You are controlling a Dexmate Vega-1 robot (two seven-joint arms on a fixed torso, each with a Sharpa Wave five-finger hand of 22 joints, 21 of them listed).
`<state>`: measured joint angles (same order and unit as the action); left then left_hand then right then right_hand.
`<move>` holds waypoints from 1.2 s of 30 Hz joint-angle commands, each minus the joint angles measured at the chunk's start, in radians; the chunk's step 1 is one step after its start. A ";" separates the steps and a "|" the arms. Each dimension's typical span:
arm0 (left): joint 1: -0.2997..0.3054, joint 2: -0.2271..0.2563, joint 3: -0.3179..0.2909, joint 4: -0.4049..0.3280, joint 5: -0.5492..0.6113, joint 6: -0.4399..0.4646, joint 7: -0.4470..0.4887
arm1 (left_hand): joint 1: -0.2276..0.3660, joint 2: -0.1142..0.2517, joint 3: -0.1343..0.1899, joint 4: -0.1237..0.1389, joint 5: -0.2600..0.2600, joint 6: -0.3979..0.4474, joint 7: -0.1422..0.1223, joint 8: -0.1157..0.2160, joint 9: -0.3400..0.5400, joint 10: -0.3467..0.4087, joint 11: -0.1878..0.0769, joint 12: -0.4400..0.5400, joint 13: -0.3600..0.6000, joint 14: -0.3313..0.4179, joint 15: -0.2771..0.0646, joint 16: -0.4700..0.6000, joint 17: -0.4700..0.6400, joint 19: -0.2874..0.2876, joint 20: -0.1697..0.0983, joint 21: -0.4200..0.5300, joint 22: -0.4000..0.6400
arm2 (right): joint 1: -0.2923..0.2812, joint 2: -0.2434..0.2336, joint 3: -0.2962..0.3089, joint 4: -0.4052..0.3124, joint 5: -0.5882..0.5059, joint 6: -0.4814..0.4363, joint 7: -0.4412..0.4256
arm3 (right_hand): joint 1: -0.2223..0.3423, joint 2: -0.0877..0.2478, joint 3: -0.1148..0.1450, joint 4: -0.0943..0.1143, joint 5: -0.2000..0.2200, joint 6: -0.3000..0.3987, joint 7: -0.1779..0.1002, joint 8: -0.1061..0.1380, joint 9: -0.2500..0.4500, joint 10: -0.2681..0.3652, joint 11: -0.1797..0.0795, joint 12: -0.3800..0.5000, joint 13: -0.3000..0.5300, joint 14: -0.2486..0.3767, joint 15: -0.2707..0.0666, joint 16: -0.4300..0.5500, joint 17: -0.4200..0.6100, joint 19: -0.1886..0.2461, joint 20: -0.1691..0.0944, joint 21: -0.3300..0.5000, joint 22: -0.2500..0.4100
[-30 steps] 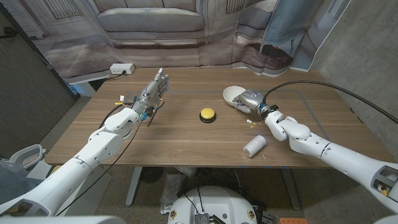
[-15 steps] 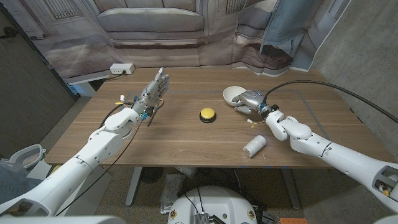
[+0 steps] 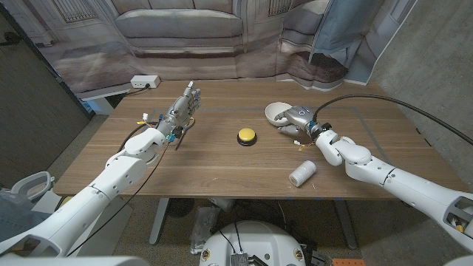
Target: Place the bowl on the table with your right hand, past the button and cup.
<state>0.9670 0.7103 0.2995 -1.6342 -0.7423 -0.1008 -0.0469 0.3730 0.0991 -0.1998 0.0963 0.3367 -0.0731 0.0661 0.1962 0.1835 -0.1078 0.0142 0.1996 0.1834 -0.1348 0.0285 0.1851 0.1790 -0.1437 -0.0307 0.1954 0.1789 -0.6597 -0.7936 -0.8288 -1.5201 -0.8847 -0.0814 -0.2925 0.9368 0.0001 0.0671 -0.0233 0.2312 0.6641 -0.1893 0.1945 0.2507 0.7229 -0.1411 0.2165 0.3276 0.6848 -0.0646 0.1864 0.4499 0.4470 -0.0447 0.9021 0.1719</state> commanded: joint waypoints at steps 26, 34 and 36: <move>-0.023 -0.004 0.009 0.024 -0.002 0.008 -0.019 | 0.008 0.007 -0.013 0.000 -0.002 0.001 -0.004 0.000 0.003 0.002 -0.002 0.001 0.003 0.002 0.001 0.002 0.003 -0.013 -0.023 0.004 0.002 | -0.011 -0.019 0.036 -0.044 0.027 0.078 0.009 | -0.064 -0.042 -0.034 0.015 0.037 -0.011 0.016 0.011 -0.004 -0.038 0.026 0.016 0.006 -0.114 -0.067 -0.009 -0.065 -0.112 -0.014 -0.132 -0.009; -0.029 -0.006 0.011 0.031 -0.002 0.008 -0.023 | 0.009 0.008 -0.015 0.000 -0.002 0.002 -0.001 0.000 0.003 0.003 -0.002 0.001 0.003 0.003 -0.001 0.002 0.003 -0.012 -0.025 0.005 0.002 | -0.011 -0.018 0.044 -0.050 0.027 0.088 0.004 | -0.070 -0.041 -0.036 0.018 0.044 -0.012 0.014 0.011 -0.005 -0.052 0.026 0.013 0.003 -0.124 -0.067 -0.006 -0.078 -0.110 0.009 -0.147 -0.009; -0.031 -0.008 0.012 0.034 -0.001 0.007 -0.024 | 0.009 0.008 -0.015 0.000 -0.002 0.003 -0.001 0.000 0.003 0.003 -0.001 0.001 0.003 0.002 -0.001 0.002 0.003 -0.011 -0.026 0.005 0.002 | -0.011 -0.018 0.046 -0.051 0.027 0.091 0.000 | -0.071 -0.041 -0.037 0.018 0.047 -0.011 0.013 0.012 -0.006 -0.061 0.030 0.009 0.000 -0.129 -0.066 -0.006 -0.083 -0.106 0.019 -0.152 -0.009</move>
<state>0.9449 0.7071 0.3083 -1.6119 -0.7438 -0.0960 -0.0670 0.3769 0.1030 -0.2072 0.0974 0.3367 -0.0731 0.0661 0.1962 0.1835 -0.1078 0.0142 0.1996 0.1834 -0.1348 0.0285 0.1851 0.1790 -0.1491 -0.0360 0.1953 0.1789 -0.6708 -0.8124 -0.7923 -1.5645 -0.8580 -0.0124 -0.2786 0.8724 -0.0405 0.0331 -0.0051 0.2701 0.6517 -0.1767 0.2013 0.2461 0.6725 -0.1122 0.2323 0.3292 0.5641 -0.0534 0.1761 0.3696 0.3365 -0.0408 0.7549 0.1627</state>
